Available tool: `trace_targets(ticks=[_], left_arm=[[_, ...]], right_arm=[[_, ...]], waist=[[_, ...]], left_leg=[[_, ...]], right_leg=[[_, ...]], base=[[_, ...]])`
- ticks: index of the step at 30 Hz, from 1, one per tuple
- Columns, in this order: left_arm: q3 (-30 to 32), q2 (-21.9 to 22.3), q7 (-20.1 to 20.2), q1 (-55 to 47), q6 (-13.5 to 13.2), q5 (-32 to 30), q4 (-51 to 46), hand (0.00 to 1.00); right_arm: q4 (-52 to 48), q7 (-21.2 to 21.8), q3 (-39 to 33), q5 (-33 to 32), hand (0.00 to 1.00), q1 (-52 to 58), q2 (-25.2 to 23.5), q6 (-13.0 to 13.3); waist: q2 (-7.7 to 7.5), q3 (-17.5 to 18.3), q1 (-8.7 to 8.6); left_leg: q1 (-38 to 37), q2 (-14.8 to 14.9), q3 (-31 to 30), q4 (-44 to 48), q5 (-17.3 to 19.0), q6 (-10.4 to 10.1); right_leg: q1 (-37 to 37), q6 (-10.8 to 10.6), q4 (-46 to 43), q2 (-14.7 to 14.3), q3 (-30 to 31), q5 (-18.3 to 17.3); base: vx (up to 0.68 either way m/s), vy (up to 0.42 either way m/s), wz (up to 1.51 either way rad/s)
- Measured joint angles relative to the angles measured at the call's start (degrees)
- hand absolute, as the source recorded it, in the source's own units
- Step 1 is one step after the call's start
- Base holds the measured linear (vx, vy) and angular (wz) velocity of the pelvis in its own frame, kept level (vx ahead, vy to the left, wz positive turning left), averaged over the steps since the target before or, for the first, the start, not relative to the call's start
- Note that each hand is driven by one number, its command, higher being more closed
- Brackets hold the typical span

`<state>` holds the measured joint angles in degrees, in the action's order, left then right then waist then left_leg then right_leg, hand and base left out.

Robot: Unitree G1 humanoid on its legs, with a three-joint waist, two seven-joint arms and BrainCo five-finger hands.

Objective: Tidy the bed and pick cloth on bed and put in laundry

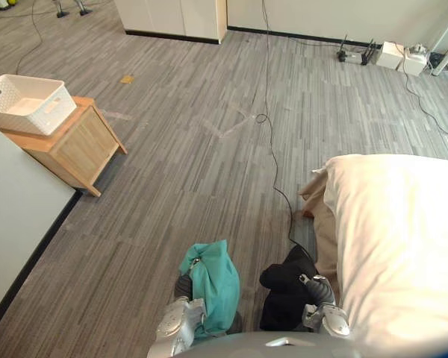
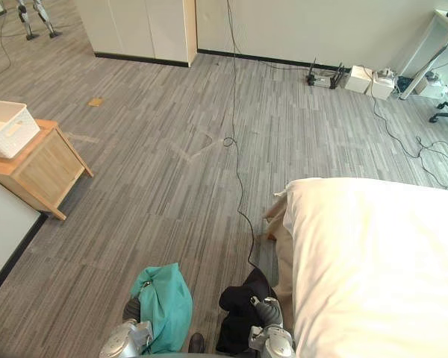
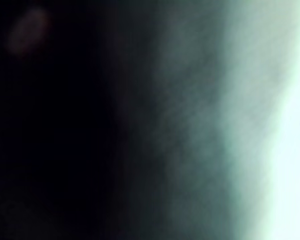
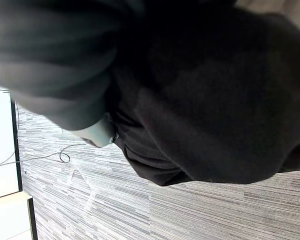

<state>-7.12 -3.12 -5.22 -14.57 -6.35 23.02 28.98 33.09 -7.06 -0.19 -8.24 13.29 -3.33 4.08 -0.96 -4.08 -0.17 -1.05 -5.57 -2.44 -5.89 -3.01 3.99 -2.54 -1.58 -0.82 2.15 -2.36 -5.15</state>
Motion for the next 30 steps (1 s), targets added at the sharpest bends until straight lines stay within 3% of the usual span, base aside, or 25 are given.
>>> trace_targets(ticks=[4,7,8,9,11,12,14,16,19,21,22,23,25,27,29,30], left_arm=[[-0.99,0.25,-0.8,-0.29,0.0,-0.13,0.0,1.0],[-1.37,1.28,-2.86,0.21,-0.01,-0.65,-0.45,1.0],[-0.91,2.26,-3.83,-0.07,-0.15,-1.27,-1.18,1.0],[-0.29,2.73,-4.38,-0.15,-0.19,-1.28,-2.01,1.0],[0.87,3.64,-5.63,-0.23,-0.18,-1.24,-4.84,1.0],[0.51,4.22,-6.26,-1.71,-0.32,-1.19,-6.15,1.0],[-0.69,3.96,-6.32,-2.39,-0.47,-1.17,-7.01,1.0],[-1.28,3.9,-6.31,-2.2,-0.5,-1.18,-7.34,1.0],[-1.67,4.18,-6.22,-2.08,-0.49,-1.18,-7.49,1.0],[-1.86,4.29,-6.24,-1.99,-0.5,-1.16,-7.51,1.0],[-2.03,4.66,-6.31,-1.03,-0.43,-1.16,-7.35,1.0],[-1.84,4.67,-6.32,-0.16,-0.6,-1.16,-7.48,1.0],[-1.85,4.49,-6.31,0.3,-0.63,-1.19,-7.54,1.0],[-1.85,4.58,-6.32,-0.33,-0.58,-1.2,-7.54,1.0],[-1.86,4.06,-6.34,-0.36,-0.61,-1.28,-7.56,1.0],[-1.91,3.6,-6.49,-0.07,-0.52,-1.28,-7.04,1.0]], right_arm=[[-0.56,-2.33,-0.05,0.63,1.0,-1.03,0.14,0.0],[-2.2,-4.83,0.45,0.7,1.0,-3.21,0.71,-0.04],[-5.25,-5.68,1.5,0.96,1.0,-3.51,1.49,-0.08],[-8.69,-6.66,3.08,1.99,1.0,-3.84,1.74,-0.01],[-11.56,-8.1,3.79,2.97,1.0,-5.78,2.65,0.08],[-11.61,-8.61,3.99,2.97,1.0,-6.65,3.56,0.07],[-11.1,-9.33,3.68,3.06,1.0,-8.27,4.63,0.07],[-10.63,-9.66,3.65,3.88,1.0,-9.2,5.58,-0.07],[-8.65,-9.74,3.57,4.59,1.0,-11.73,7.13,-0.59],[-7.22,-9.95,3.59,4.62,1.0,-13.5,7.88,-0.71],[-6.43,-10.01,2.68,4.62,1.0,-13.82,8.11,-0.86],[-6.58,-10.0,2.31,4.62,1.0,-13.8,7.56,-0.87],[-7.25,-9.88,1.37,4.72,1.0,-13.12,6.53,-0.78],[-7.64,-9.45,1.03,5.21,1.0,-12.08,6.1,-0.74],[-11.29,-9.77,0.75,6.38,1.0,-8.75,5.07,-0.43],[-13.41,-9.76,1.28,7.52,1.0,-7.14,4.24,-0.05]], waist=[[0.5,-0.31,0.48],[1.47,-2.62,1.09],[2.48,-4.74,2.12],[2.57,-6.68,2.97],[2.62,-10.03,2.82],[3.28,-9.94,4.15],[3.96,-10.32,4.24],[3.97,-10.39,4.29],[4.09,-10.61,4.33],[5.08,-10.96,5.08],[4.06,-11.49,6.04],[2.74,-11.38,6.48],[0.88,-11.07,5.84],[0.47,-10.94,5.86],[0.11,-11.04,4.91],[-0.5,-10.96,3.91]], left_leg=[[-0.13,0.22,0.43,0.31,0.09,-0.14],[1.21,0.33,1.32,5.6,4.33,-2.83],[2.84,0.97,2.45,11.7,7.86,-3.98],[6.59,1.46,5.0,22.21,10.09,-6.75],[16.79,4.3,9.21,43.48,9.89,-9.2],[19.56,6.1,9.92,47.27,10.77,-8.37],[21.16,7.11,9.61,43.33,12.39,-8.01],[21.23,6.7,9.23,31.73,11.31,-8.31],[21.23,5.47,9.04,10.63,1.56,-8.98],[21.53,6.42,9.81,8.2,-1.47,-8.1],[21.16,5.06,10.38,10.55,-5.39,-4.77],[21.32,3.48,10.72,12.42,-3.46,-1.62],[20.98,1.33,12.61,17.48,0.92,2.32],[18.01,0.29,13.27,18.88,4.89,3.34],[12.28,-0.29,12.81,17.36,8.96,3.31],[9.48,-0.67,12.47,16.86,10.59,3.36]], right_leg=[[-0.02,0.03,-0.08,-0.14,0.07,0.0],[-0.15,0.32,-2.23,-0.42,0.22,-1.22],[-0.35,1.14,-4.72,-0.98,0.27,-2.91],[-0.38,4.19,-8.71,-1.41,0.19,-5.6],[-1.33,5.44,-10.13,-1.21,-0.33,-8.27],[-2.09,5.53,-9.31,-1.24,-0.46,-8.25],[-4.14,5.54,-6.97,-0.87,-0.41,-8.25],[-4.8,4.87,-5.88,0.53,-0.02,-9.0],[-7.05,1.93,-2.87,2.67,0.02,-9.8],[-9.8,-0.42,-1.95,3.02,0.07,-11.55],[-10.87,-2.03,-2.4,4.83,0.71,-11.68],[-10.81,-3.73,-3.91,6.46,1.4,-10.67],[-10.14,-5.53,-8.82,9.28,2.08,-7.91],[-8.48,-6.65,-16.75,10.06,2.77,-4.07],[-0.66,-9.72,-36.95,9.89,5.78,4.23],[4.49,-9.76,-49.29,10.0,6.87,4.1]], base=[[0.0,0.0,-0.05],[-0.01,-0.021,-0.1],[-0.05,-0.084,-0.32],[-0.04,-0.11,-0.18],[-0.08,-0.117,0.02],[-0.06,-0.086,-0.13],[0.15,-0.018,-0.06],[0.33,0.073,0.05],[0.42,0.153,0.05],[0.52,0.268,-0.18],[0.55,0.28,-0.2],[0.68,0.314,-0.04],[0.6,0.249,0.0],[0.59,0.242,-0.18],[0.57,0.226,-0.08],[0.43,0.123,-0.02]])
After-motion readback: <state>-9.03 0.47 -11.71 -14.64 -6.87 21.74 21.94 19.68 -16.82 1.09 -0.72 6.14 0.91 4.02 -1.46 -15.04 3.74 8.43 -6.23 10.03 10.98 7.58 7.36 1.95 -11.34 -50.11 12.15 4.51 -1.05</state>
